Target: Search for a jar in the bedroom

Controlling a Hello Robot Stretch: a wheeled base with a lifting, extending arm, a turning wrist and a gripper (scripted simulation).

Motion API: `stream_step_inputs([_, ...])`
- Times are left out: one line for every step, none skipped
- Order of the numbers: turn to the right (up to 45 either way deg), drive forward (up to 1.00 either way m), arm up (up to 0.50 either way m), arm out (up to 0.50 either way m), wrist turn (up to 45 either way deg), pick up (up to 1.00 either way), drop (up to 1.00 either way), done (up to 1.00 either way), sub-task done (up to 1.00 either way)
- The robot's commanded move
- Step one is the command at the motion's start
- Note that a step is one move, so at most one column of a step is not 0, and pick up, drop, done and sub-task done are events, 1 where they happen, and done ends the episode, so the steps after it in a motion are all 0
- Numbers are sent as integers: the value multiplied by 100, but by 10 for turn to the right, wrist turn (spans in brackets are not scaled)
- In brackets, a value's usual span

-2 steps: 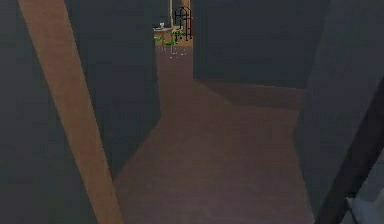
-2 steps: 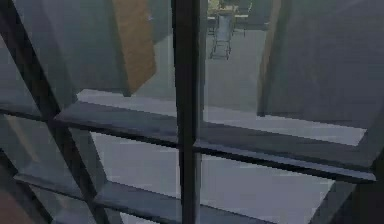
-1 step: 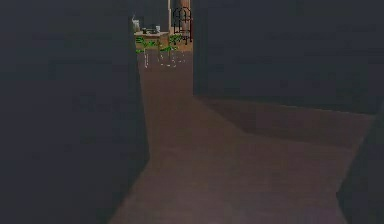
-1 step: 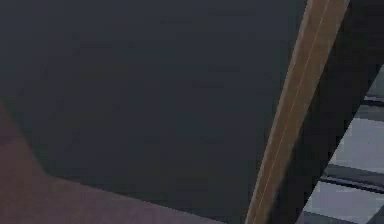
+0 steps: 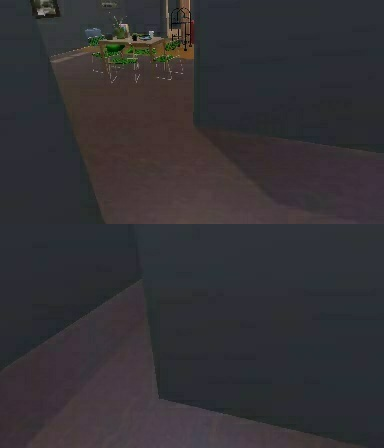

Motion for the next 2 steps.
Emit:
stream_step_inputs([-60, 0, 0, 0, 0, 0, 0, 0, 0])
stream_step_inputs([0, 70, 0, 0, 0, 0, 0, 0, 0])
